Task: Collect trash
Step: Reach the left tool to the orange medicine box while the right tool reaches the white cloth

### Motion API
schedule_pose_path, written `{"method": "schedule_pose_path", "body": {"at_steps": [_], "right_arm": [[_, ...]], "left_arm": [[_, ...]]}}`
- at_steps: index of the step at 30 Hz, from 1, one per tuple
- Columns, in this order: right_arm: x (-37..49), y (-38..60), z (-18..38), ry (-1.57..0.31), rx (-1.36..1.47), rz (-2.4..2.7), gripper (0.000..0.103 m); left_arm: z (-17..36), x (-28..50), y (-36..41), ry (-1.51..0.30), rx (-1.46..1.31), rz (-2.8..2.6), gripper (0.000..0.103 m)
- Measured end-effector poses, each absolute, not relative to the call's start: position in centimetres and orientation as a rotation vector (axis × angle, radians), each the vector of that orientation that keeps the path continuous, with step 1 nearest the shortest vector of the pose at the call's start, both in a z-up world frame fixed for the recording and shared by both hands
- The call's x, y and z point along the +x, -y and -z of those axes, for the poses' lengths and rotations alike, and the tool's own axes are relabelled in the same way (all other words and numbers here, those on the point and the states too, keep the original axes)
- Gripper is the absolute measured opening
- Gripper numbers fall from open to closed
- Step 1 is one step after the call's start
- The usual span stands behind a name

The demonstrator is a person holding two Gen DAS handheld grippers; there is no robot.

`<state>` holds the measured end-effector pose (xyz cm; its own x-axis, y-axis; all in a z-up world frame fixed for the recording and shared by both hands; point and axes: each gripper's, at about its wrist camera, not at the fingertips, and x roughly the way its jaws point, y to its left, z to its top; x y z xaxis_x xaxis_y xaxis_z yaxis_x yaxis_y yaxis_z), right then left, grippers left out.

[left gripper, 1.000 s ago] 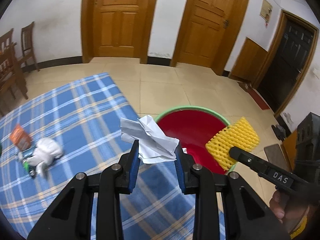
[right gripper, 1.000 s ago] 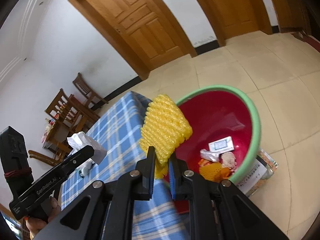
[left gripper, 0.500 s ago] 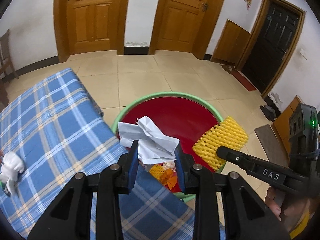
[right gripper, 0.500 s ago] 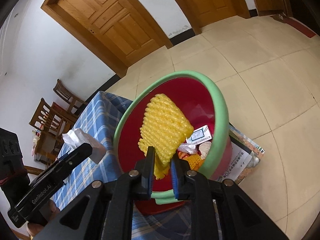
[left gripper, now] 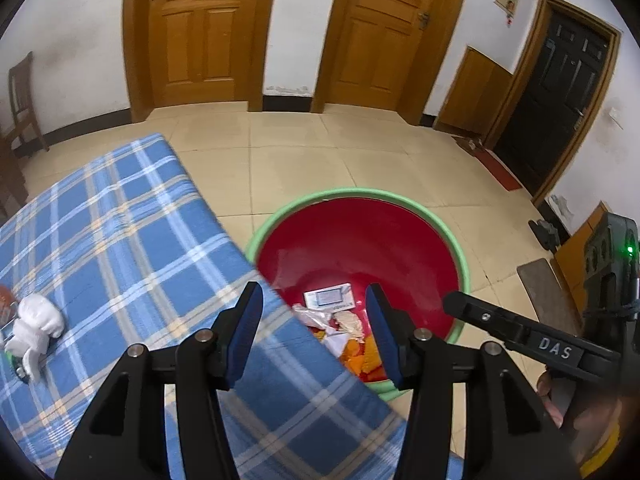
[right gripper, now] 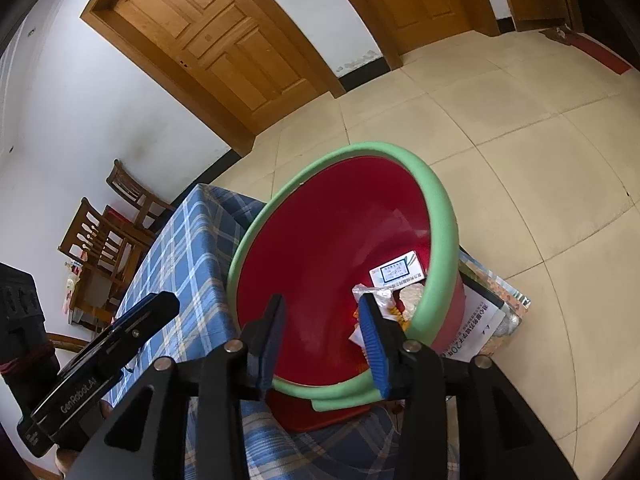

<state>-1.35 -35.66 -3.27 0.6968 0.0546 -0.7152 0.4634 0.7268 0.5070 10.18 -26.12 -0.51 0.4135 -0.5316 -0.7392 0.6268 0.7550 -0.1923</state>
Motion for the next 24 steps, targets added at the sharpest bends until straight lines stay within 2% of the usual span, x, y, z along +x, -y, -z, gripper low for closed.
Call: {"method": "schedule_pose_path", "body": {"at_steps": [6, 16, 19, 24], "right_arm": [[-0.8, 34.5, 2.3, -0.770, 0.697, 0.235, 0.049], [0.8, 32.0, 1.2, -0.773, 0.663, 0.184, 0.052], [1.6, 31.0, 0.8, -0.773, 0.647, 0.164, 0.055], [2.9, 29.2, 0.4, -0.786, 0.623, 0.127, 0.065]], "left_arm": [[-0.1, 11.1, 23.1, -0.870, 0.082, 0.659, 0.054], [-0.8, 13.7, 16.7, -0.862, 0.002, 0.512, 0.054], [-1.1, 14.7, 14.5, -0.852, -0.015, 0.457, 0.054], [-1.5, 15.8, 11.1, -0.831, -0.019, 0.369, 0.060]]}}
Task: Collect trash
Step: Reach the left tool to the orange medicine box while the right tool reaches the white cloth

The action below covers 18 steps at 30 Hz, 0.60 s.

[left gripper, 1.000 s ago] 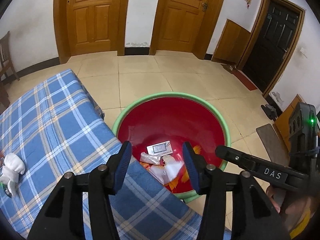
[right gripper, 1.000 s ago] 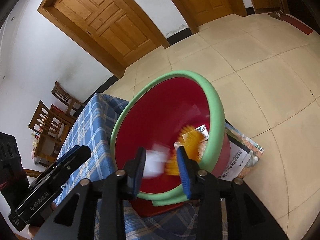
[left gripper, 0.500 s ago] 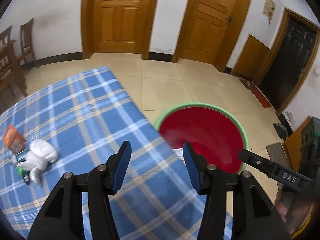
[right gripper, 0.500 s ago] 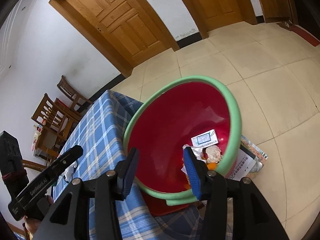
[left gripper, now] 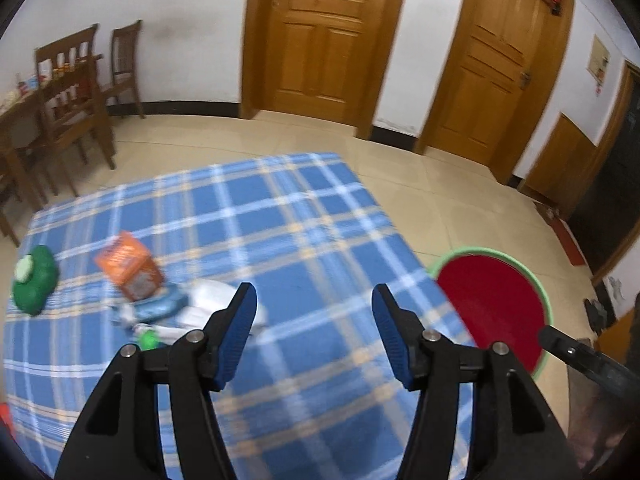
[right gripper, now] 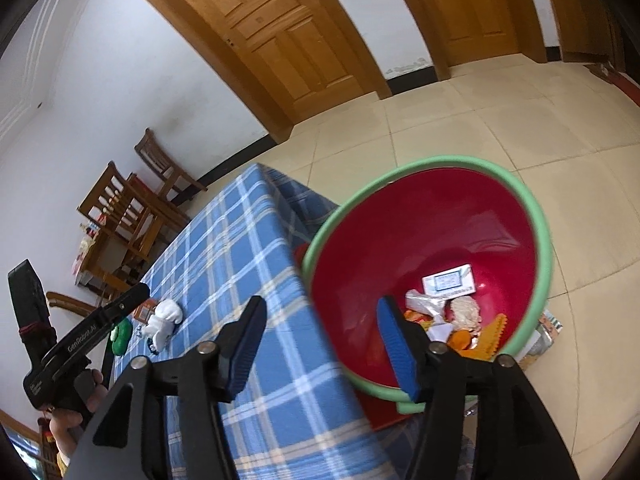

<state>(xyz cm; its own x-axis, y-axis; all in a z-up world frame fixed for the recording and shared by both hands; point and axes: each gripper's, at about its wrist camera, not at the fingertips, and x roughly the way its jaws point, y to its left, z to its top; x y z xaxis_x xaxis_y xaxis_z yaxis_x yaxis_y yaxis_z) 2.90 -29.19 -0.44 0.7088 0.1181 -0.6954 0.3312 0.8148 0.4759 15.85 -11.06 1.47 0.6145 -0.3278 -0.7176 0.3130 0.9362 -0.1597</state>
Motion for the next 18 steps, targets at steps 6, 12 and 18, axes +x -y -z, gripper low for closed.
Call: {"method": "schedule_pose_path", "body": {"at_steps": [6, 12, 18], "right_arm": [[4.6, 26.9, 0.2, -0.809, 0.600, 0.089, 0.070], [6.2, 24.6, 0.1, -0.838, 0.576, 0.056, 0.073], [7.7, 22.7, 0.3, -0.861, 0.552, 0.035, 0.073]], "left_arm": [[-1.4, 17.2, 7.2, -0.829, -0.024, 0.291, 0.062], [-1.2, 18.5, 4.1, -0.826, -0.023, 0.237, 0.063], [-0.2, 20.6, 1.8, -0.847, -0.015, 0.189, 0.068]]}}
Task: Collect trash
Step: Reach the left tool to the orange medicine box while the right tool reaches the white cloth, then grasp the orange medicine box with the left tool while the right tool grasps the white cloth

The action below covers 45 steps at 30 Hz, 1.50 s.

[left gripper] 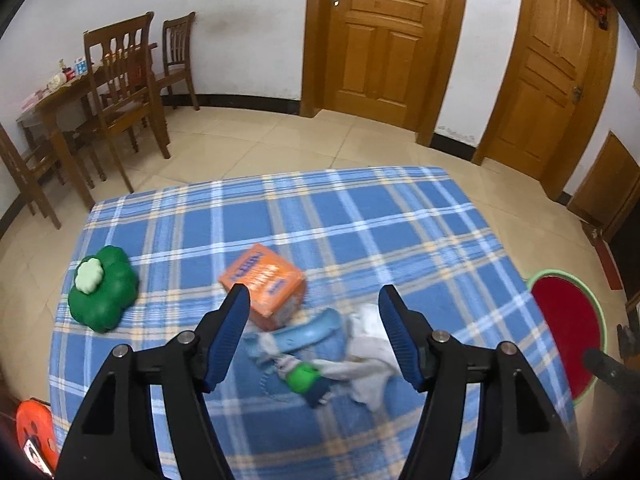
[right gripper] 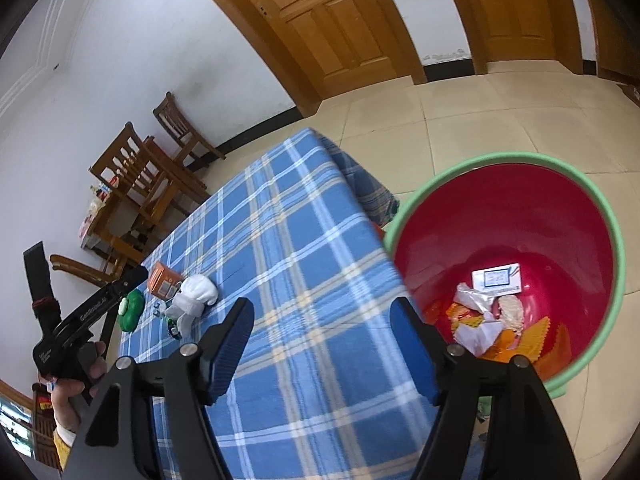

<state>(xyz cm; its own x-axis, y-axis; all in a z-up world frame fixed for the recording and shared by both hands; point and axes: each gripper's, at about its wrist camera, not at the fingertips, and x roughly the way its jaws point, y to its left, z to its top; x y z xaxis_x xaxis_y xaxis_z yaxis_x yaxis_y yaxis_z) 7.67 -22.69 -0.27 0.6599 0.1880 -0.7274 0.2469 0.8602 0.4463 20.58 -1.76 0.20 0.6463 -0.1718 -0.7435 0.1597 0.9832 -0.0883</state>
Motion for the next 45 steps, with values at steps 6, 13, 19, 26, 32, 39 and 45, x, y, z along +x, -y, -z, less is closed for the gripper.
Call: {"method": "schedule_pose_path", "body": {"at_steps": [6, 13, 19, 26, 32, 39, 45], "right_arm": [[8.9, 21.1, 0.6, -0.889, 0.531, 0.022, 0.073], [10.6, 19.3, 0.7, -0.913, 0.504, 0.009, 0.074], [12.2, 17.6, 1.0, -0.933, 0.481, -0.018, 0.074], [14.3, 15.6, 1.4, -0.946, 0.440, -0.052, 0.074], [15.8, 13.8, 2.0, -0.965, 0.418, -0.093, 0.074], [17.3, 11.4, 2.5, -0.981, 0.386, -0.138, 0.074], [18.5, 9.5, 3.3, -0.994, 0.347, -0.167, 0.074]], "left_arm": [[1.4, 22.6, 0.0, -0.869, -0.031, 0.154, 0.071], [3.3, 24.4, -0.8, -0.904, -0.063, 0.158, 0.071], [4.5, 25.3, -1.1, -0.918, -0.073, 0.162, 0.071], [4.7, 25.3, -1.8, -0.904, -0.097, 0.169, 0.067], [3.5, 24.5, -2.3, -0.870, -0.098, 0.153, 0.066], [2.4, 23.0, -3.8, -0.875, -0.124, 0.091, 0.066], [2.2, 21.5, -4.9, -0.886, -0.142, 0.057, 0.066]]}}
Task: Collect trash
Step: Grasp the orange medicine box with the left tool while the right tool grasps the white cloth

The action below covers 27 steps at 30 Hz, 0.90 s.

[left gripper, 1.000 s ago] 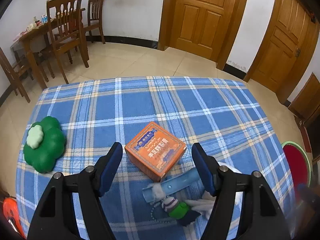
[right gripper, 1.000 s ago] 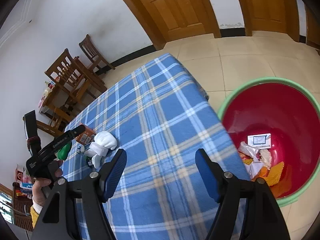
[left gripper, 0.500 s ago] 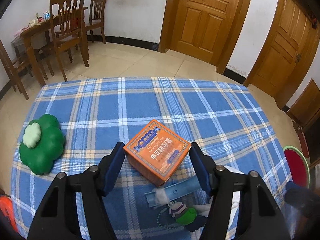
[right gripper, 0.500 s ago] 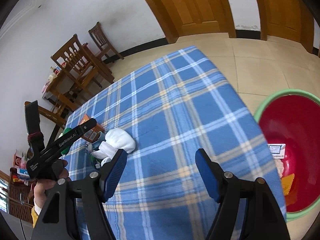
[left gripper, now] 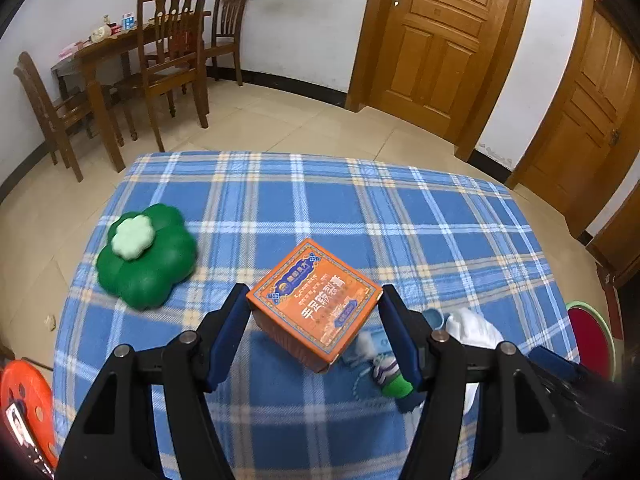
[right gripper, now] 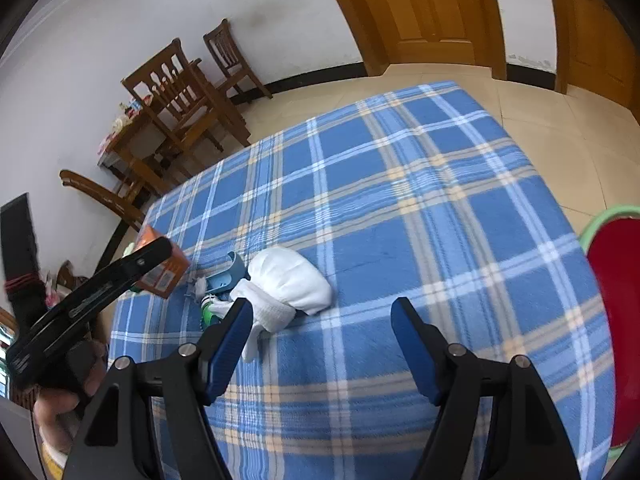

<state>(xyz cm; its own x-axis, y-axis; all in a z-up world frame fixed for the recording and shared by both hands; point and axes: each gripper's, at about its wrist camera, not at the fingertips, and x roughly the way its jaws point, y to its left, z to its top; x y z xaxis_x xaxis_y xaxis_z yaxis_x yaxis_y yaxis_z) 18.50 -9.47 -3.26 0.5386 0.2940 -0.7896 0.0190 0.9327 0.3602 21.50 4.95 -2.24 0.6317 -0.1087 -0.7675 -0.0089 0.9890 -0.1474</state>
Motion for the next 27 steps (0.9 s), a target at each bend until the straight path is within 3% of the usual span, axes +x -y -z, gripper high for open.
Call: {"method": "schedule_pose_path", "body": {"at_steps": [8, 10, 12, 17, 21, 27], "right_arm": [[19.8, 7.8, 4.3, -0.989, 0.281, -0.175, 0.074], [19.9, 7.6, 4.3, -0.981, 0.275, -0.182, 0.066], [20.0, 7.4, 4.5, -0.983, 0.284, -0.213, 0.049], [19.7, 6.8, 4.4, -0.974, 0.269, -0.263, 0.029], [19.4, 6.7, 4.2, -0.963, 0.263, -0.277, 0.020], [18.4, 7.2, 3.5, -0.943, 0.271, -0.275, 0.019]], "left_arm": [[2.0, 20.2, -5.8, -0.886, -0.159, 0.035, 0.066], [2.1, 20.1, -5.9, -0.888, -0.162, 0.032, 0.066], [2.1, 20.0, -5.9, -0.890, -0.163, 0.032, 0.066], [2.2, 19.6, -5.8, -0.892, -0.164, 0.033, 0.066], [2.2, 19.2, -5.7, -0.892, -0.165, 0.036, 0.066], [1.9, 18.5, -5.6, -0.888, -0.165, 0.038, 0.066]]}}
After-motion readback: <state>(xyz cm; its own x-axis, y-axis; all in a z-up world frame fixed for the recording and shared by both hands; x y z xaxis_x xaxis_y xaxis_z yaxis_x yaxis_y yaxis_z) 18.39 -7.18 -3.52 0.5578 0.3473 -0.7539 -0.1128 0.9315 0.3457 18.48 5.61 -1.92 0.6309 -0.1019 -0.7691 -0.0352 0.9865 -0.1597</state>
